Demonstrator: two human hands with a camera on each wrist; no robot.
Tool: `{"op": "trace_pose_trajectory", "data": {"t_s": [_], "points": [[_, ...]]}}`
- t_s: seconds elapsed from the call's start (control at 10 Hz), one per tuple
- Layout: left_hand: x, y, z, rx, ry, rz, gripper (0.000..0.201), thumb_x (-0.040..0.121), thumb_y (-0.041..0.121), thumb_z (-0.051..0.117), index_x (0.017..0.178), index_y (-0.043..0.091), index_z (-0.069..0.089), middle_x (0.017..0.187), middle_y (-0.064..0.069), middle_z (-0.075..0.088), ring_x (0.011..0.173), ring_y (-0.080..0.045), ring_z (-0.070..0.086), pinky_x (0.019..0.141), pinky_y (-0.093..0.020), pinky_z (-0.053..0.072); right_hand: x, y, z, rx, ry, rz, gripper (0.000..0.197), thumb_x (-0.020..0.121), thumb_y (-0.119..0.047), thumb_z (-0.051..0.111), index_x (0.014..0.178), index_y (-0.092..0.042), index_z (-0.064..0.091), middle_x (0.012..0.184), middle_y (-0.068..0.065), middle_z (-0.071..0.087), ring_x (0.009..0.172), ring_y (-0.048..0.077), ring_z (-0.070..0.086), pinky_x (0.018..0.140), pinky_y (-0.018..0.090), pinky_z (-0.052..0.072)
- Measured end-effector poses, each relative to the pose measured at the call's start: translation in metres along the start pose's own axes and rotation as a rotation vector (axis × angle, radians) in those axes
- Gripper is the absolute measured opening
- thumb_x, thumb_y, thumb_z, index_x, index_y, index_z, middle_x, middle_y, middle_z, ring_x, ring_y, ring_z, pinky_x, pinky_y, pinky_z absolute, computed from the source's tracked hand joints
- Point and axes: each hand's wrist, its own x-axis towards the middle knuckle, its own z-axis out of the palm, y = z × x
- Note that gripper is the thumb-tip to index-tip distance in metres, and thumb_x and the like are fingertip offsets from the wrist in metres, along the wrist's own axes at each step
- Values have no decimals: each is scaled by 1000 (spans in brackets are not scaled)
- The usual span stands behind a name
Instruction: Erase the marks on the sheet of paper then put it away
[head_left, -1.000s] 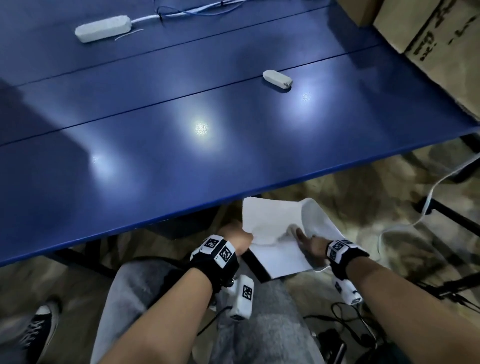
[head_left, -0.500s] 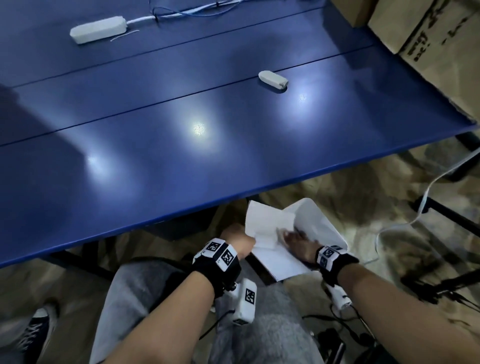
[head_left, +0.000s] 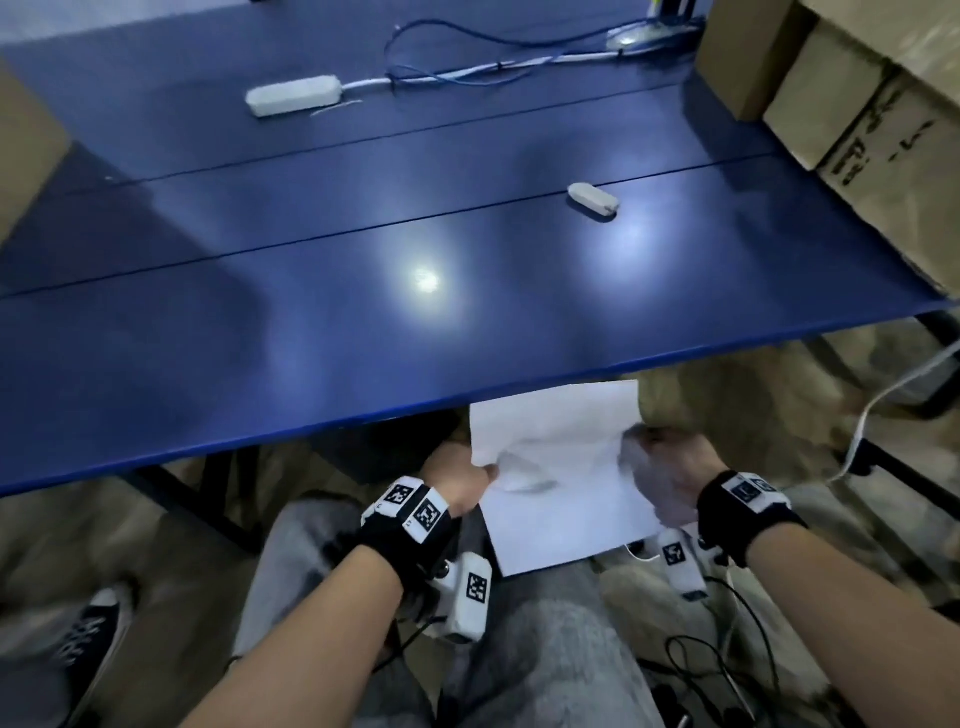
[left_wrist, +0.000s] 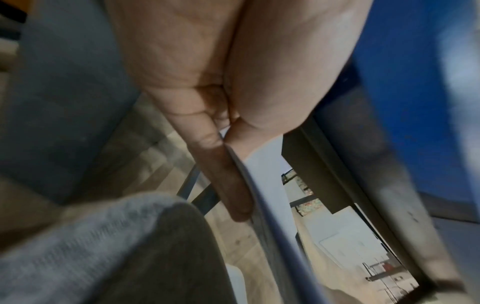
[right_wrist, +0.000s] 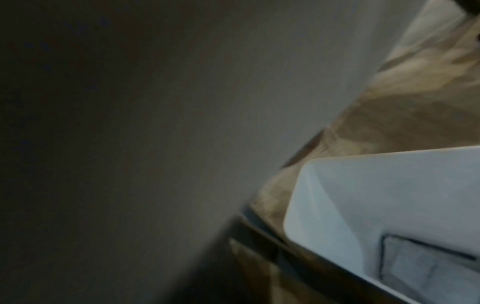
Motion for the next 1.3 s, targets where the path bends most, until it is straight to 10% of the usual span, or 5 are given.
{"op": "trace_pose_trajectory", "data": {"t_s": [0.3, 0.4, 0.6, 0.9, 1.3], "points": [[-119, -19, -77, 9, 173, 238, 28, 93, 37, 62, 78, 14, 67, 75, 4, 67, 77, -12, 66, 54, -17, 34, -134, -58, -24, 341, 118, -315, 23, 87, -1, 67, 67, -3, 55, 51, 0, 53, 44, 8, 46, 42, 18, 37], [-161, -30, -104, -54, 119, 358, 32, 94, 38, 62, 66, 22, 67, 63, 10, 67, 60, 8, 61, 51, -12, 38, -182, -78, -31, 271, 70, -411, 23, 86, -3, 69, 68, 5, 57, 57, 8, 57, 52, 15, 48, 52, 27, 39], [-191, -48, -183, -49, 224, 361, 32, 90, 52, 60, 87, 24, 76, 85, -4, 74, 77, -16, 70, 75, -41, 54, -229, -168, -40, 267, 128, -615, 17, 84, -9, 70, 71, 0, 66, 58, 3, 65, 50, 13, 56, 48, 21, 43], [-12, 5, -322, -179, 595, 49, 23, 85, 34, 73, 98, 15, 73, 100, -6, 73, 93, -25, 68, 78, -28, 50, -51, -371, -10, -93, 240, -487, 16, 80, -22, 76, 88, -10, 68, 80, 6, 62, 77, 18, 57, 69, 26, 42], [87, -7, -328, 64, 468, -191, 47, 82, 52, 67, 100, 8, 67, 105, -10, 70, 83, -27, 63, 65, -29, 46, 23, -406, 10, -378, 230, -317, 31, 85, -35, 67, 82, -4, 62, 93, 12, 66, 96, 32, 66, 75, 31, 50]]}}
